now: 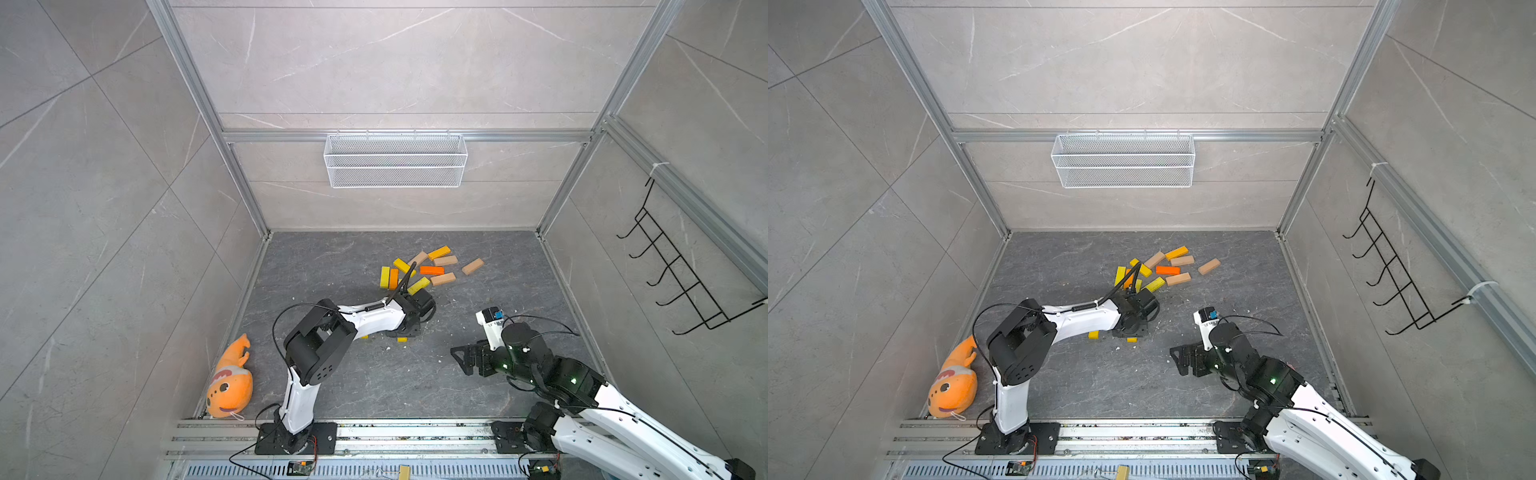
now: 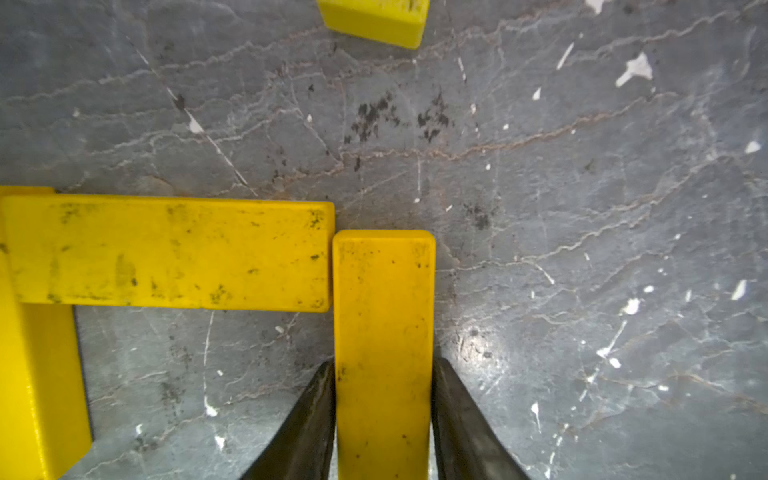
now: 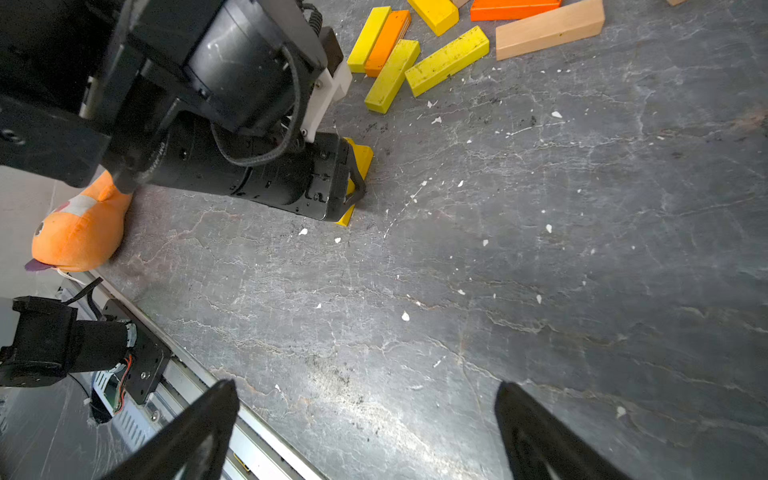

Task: Assemble the number 8 with building blocks
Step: Assemble the building block at the center of the board.

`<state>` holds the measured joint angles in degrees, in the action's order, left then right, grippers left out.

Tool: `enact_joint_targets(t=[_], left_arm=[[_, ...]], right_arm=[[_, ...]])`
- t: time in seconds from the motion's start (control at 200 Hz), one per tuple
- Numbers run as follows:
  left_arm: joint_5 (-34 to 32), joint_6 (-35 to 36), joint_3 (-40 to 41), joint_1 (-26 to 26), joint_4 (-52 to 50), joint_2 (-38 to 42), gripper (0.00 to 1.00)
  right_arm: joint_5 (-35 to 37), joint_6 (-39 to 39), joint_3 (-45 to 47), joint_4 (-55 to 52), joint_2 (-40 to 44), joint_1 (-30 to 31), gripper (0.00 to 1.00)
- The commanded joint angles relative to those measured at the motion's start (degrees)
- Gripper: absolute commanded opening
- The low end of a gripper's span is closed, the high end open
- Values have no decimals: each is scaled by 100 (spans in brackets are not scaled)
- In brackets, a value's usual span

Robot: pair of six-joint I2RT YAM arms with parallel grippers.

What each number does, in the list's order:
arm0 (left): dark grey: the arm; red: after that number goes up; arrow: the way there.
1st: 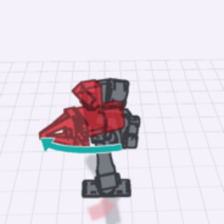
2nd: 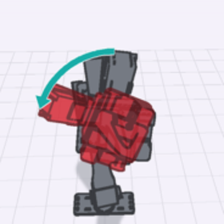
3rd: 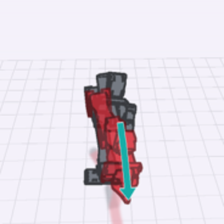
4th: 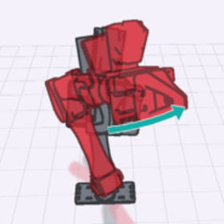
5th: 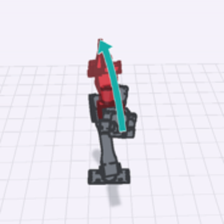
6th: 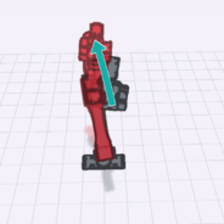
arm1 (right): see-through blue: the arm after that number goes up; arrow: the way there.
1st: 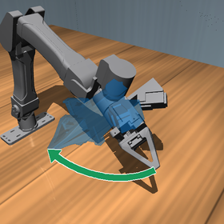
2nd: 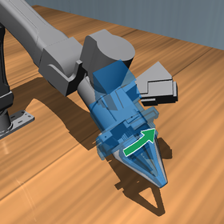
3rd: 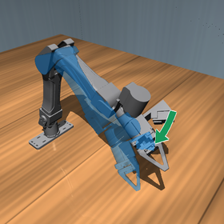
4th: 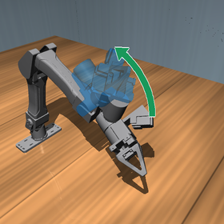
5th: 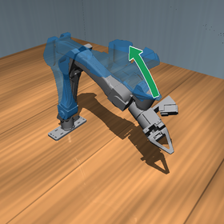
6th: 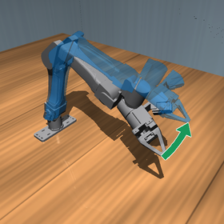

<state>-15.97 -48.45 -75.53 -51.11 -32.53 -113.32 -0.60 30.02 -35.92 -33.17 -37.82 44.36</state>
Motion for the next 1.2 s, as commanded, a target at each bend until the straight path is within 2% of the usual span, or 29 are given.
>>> enact_joint_targets(t=[0.0,0.115,0.339,0.524,0.629,0.814,0.894,1.048,1.193], left_arm=[[45,-75,29,31,-22,-16,45],[49,-102,81,15,-25,74,50],[-3,93,20,-68,-167,540,51],[30,589,-302,-83,-425,995,51],[184,1174,-567,-53,-479,1059,51],[644,2681,-1478,149,-581,601,51],[953,3042,-1845,327,-640,331,52],[1059,3279,-2542,660,-873,-240,51],[964,3109,-3037,1059,-1167,-835,49]], right_arm=[[104,65,85,93,21,27,99],[98,65,85,93,28,29,99],[117,42,77,130,-6,23,99],[122,39,60,162,-13,29,99],[136,13,20,144,18,28,99],[233,-48,-124,59,71,29,99],[274,-75,-186,4,81,29,99],[305,-84,-231,-47,135,29,99],[316,-100,-257,-95,122,29,99]])
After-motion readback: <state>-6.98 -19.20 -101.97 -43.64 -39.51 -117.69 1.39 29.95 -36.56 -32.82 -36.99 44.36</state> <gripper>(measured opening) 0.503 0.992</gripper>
